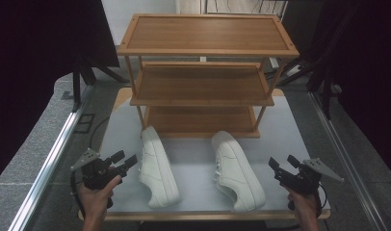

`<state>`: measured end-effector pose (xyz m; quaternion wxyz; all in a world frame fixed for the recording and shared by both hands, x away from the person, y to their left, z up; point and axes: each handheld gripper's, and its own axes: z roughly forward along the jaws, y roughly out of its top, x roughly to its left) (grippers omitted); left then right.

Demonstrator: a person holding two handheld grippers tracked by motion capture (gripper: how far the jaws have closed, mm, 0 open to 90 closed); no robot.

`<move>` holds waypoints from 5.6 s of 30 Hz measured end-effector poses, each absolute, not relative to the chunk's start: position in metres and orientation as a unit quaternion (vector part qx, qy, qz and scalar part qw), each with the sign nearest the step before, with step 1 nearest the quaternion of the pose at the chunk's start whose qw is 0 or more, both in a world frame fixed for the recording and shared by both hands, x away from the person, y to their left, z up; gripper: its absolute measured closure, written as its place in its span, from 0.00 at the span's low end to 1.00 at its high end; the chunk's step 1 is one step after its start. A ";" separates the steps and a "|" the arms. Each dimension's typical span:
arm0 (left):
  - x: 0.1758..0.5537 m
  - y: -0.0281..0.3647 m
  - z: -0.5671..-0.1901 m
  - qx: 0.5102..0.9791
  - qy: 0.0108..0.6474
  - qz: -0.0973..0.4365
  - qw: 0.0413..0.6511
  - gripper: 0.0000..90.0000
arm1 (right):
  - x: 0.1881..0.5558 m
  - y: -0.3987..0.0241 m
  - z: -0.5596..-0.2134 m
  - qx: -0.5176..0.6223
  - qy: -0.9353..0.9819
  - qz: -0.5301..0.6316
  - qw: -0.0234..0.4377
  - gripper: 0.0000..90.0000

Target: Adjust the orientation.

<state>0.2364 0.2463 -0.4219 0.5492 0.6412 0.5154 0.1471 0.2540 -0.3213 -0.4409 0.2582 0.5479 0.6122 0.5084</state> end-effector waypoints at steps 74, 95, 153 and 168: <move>0.182 0.190 -0.479 0.712 0.516 0.063 0.471 1.00 | 0.254 -0.320 -0.436 0.512 0.636 0.526 0.236 0.34; 0.202 0.167 -0.469 0.724 0.500 0.061 0.470 1.00 | 0.253 -0.325 -0.435 0.521 0.624 0.531 0.237 0.34; 0.258 0.092 -0.453 0.783 0.452 0.047 0.425 1.00 | 0.248 -0.324 -0.433 0.518 0.632 0.521 0.245 0.34; 0.252 0.123 -0.450 0.784 0.458 0.038 0.417 1.00 | 0.245 -0.321 -0.433 0.516 0.640 0.511 0.251 0.34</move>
